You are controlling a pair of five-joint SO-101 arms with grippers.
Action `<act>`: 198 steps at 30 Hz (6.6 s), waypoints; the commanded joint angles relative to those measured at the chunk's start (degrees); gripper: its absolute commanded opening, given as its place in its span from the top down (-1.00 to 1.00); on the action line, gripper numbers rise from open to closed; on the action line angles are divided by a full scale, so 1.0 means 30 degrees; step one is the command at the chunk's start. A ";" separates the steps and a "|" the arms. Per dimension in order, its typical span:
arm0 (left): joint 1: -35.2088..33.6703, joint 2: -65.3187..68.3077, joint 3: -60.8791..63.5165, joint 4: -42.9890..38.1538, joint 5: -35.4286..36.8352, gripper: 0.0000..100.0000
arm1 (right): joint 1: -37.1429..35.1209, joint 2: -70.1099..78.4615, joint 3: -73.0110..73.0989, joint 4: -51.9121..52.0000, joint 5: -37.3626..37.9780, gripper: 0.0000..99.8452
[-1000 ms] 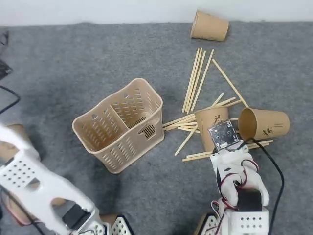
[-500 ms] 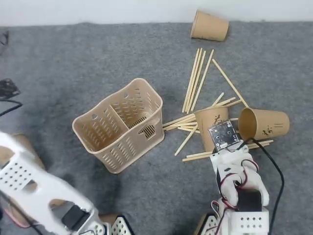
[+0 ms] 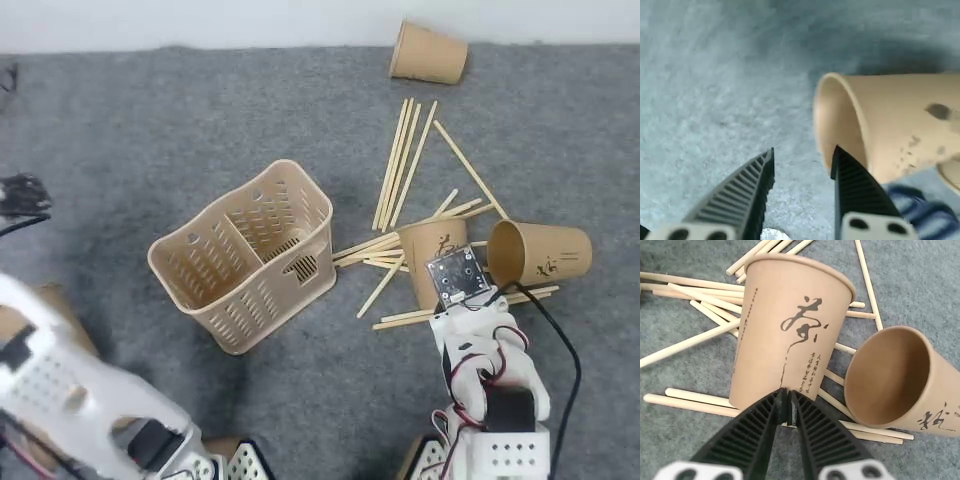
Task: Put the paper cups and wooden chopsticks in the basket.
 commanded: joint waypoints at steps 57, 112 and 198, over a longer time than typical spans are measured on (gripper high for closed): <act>0.1231 -1.9341 1.4696 -0.1143 -0.0322 0.62 | 0.0044 0.0073 -0.0029 -0.0161 -0.0029 0.98; 0.8234 -1.9370 0.7341 0.0557 0.8850 0.98 | -0.0044 0.0073 0.0352 -0.0249 0.0879 0.98; 2.4088 -2.1128 0.7136 -0.4337 2.8659 0.98 | -1.0828 1.8857 -2.0220 -0.6227 -0.1846 0.99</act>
